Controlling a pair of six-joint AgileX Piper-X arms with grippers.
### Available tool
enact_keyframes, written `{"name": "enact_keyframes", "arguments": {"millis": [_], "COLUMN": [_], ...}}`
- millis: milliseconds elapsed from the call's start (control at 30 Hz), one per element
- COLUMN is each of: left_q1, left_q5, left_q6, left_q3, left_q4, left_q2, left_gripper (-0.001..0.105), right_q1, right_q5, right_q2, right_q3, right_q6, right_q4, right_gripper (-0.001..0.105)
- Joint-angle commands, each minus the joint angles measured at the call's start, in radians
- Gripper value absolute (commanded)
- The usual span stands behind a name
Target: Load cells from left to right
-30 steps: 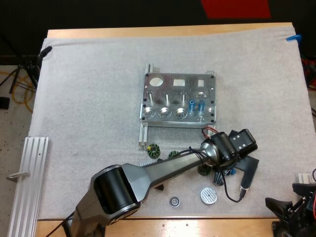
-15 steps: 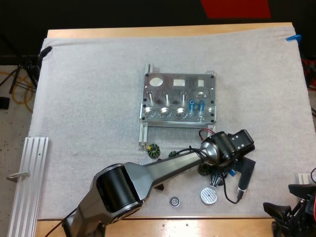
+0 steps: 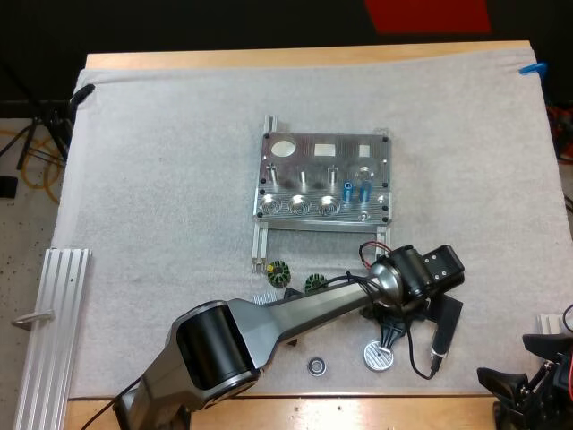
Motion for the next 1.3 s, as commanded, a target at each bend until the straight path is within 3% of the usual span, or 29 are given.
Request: {"name": "enact_keyframes", "arguments": {"millis": [0, 333, 400, 600, 900, 1100, 1267], "left_q1": [-0.005, -0.005, -0.005, -0.005, -0.005, 0.021, 0.081], "left_q5": [-0.017, -0.061, -0.069, -0.099, -0.099, -0.098, -0.065], "left_q6": [-0.006, -0.059, -0.059, -0.065, -0.12, -0.186, -0.23], "left_q3": [-0.007, -0.007, -0.007, -0.007, -0.102, -0.101, -0.096], "left_q4": [0.009, -0.009, -0.017, -0.028, 0.005, 0.053, 0.076], "left_q2": [0.01, 0.022, 0.022, 0.022, -0.02, -0.173, -0.3], "left_gripper": [0.044, 0.042, 0.036, 0.0, 0.0, 0.0, 0.0], "right_q1": [-0.006, -0.006, -0.006, -0.006, -0.006, -0.006, -0.006], "right_q5": [-0.006, -0.006, -0.006, -0.006, -0.004, -0.004, -0.004], "right_q2": [-0.001, -0.001, -0.001, -0.001, -0.001, 0.006, 0.025], "right_q3": [0.001, 0.001, 0.001, 0.001, 0.001, 0.001, 0.001], "right_q6": [-0.011, -0.011, -0.011, -0.011, 0.005, 0.146, 0.203], "right_q4": [0.004, 0.004, 0.004, 0.004, -0.003, -0.107, -0.218], "right_gripper": [0.079, 0.079, 0.079, 0.079, 0.079, 0.079, 0.079]}}
